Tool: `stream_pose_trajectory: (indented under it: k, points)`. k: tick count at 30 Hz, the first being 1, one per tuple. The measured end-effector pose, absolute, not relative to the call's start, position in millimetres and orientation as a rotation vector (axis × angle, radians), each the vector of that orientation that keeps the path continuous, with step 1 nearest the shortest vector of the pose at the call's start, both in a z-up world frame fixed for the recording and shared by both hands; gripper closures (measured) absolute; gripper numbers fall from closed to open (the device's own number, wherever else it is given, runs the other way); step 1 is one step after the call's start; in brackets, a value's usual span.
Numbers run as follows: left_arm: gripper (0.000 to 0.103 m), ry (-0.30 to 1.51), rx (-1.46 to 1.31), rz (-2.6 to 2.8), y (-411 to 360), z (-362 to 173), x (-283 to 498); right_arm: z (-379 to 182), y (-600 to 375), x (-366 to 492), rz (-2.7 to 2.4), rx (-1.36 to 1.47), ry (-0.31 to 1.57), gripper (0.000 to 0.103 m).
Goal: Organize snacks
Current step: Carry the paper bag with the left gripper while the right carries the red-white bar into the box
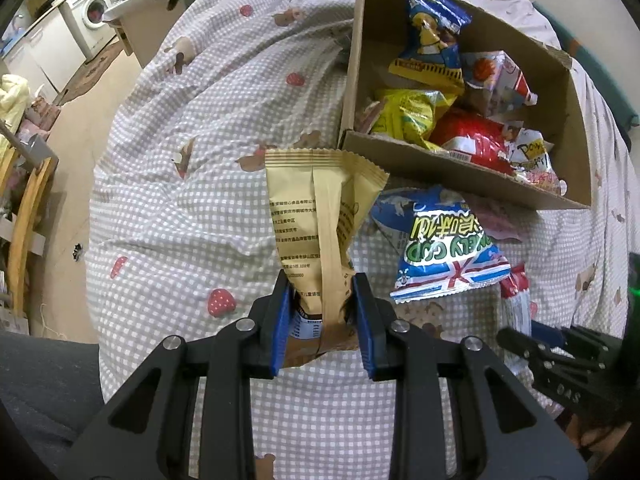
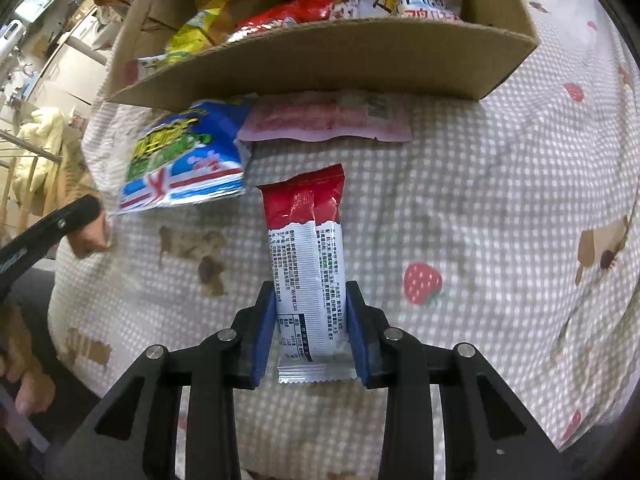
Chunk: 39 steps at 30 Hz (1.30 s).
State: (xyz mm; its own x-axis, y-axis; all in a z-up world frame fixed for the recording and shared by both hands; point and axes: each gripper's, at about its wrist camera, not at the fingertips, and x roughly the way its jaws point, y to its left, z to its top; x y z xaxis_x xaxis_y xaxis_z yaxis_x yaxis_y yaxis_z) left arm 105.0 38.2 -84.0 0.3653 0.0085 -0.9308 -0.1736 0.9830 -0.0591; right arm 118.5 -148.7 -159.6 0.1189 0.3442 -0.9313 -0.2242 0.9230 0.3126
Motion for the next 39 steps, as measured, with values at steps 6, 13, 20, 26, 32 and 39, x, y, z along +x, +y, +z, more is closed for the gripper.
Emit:
stream_pose_trajectory:
  k: [6,13,20,26,32,39]
  points:
    - [0.078,1.129,-0.133,0.104,34,-69,102,-141,-182,97,0.441,0.191,1.383,0.068]
    - [0.078,1.034,-0.228,0.039,34,-35,102,-93,-220,97,0.473,0.291,1.226,0.069]
    - [0.078,0.937,-0.150,-0.009,14,2,119,-31,-251,104,0.482,0.385,0.900,0.069]
    - [0.078,0.886,-0.093,-0.028,8,19,149,-10,-266,126,0.435,0.394,0.749,0.069]
    - [0.078,0.868,-0.046,-0.042,-4,21,189,-19,-266,157,0.401,0.394,0.762,0.069]
    - [0.078,0.822,-0.088,-0.098,0,2,220,-28,-271,188,0.369,0.362,0.775,0.069]
